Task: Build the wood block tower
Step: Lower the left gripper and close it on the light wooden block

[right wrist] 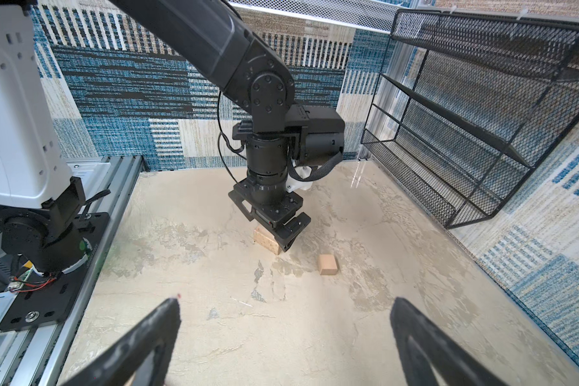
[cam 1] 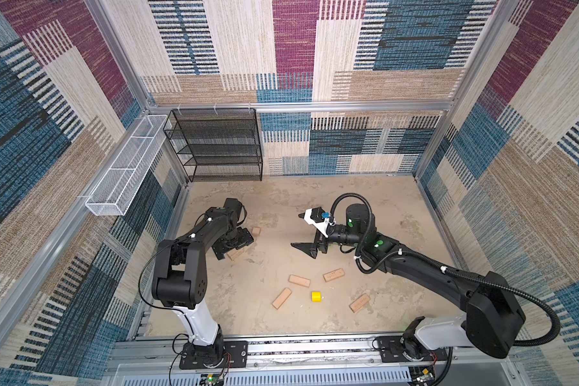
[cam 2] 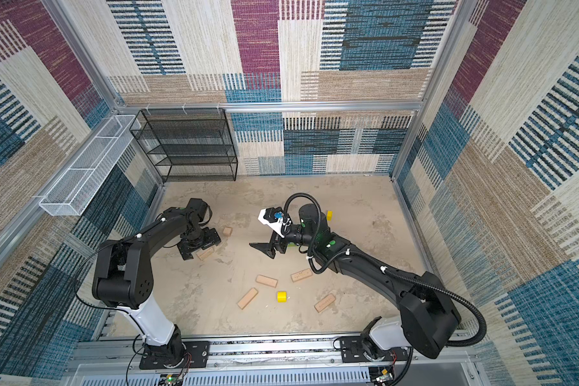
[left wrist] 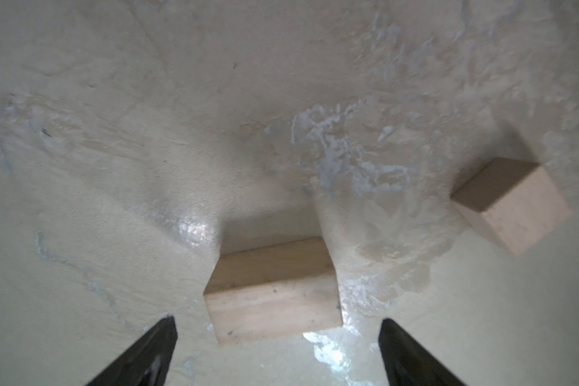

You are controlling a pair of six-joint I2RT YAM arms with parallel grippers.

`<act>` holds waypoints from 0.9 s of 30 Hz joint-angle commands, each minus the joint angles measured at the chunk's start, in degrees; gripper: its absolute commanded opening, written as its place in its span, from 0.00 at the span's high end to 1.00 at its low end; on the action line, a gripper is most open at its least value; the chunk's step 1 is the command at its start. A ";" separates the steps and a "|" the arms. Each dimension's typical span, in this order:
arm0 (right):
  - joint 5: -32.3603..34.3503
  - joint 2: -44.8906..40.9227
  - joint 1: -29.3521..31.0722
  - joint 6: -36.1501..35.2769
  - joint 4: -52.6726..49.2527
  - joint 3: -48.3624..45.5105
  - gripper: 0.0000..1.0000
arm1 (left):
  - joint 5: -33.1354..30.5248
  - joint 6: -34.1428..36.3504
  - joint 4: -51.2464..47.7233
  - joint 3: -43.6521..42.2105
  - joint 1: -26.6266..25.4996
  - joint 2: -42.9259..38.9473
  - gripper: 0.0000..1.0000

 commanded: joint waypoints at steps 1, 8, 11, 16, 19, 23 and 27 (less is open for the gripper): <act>-0.37 -0.38 0.23 -0.70 1.20 -0.19 0.00 | 0.14 -1.97 -0.41 0.49 -0.16 0.33 0.03; -0.02 -0.49 0.61 -1.28 1.01 -0.37 0.00 | 0.69 -1.66 -0.39 0.89 -0.16 1.83 0.11; 0.28 -0.47 0.74 -1.40 1.11 -0.45 0.00 | 0.68 -1.78 -0.37 0.95 -0.16 2.06 0.14; 0.34 -0.63 0.90 -1.77 1.19 -0.62 0.00 | 0.77 -1.68 -0.37 0.89 -0.16 2.55 0.19; 0.34 -0.76 0.88 -1.98 1.29 -0.80 0.00 | 1.19 -1.45 -0.36 1.19 -0.16 2.94 0.22; 0.26 -0.98 1.03 -1.96 1.55 -0.97 0.00 | 2.33 -0.79 -0.09 1.28 -0.23 3.38 0.24; 0.33 -1.11 1.14 -2.19 1.55 -1.08 0.00 | 2.80 0.48 0.41 0.85 -0.31 3.18 0.29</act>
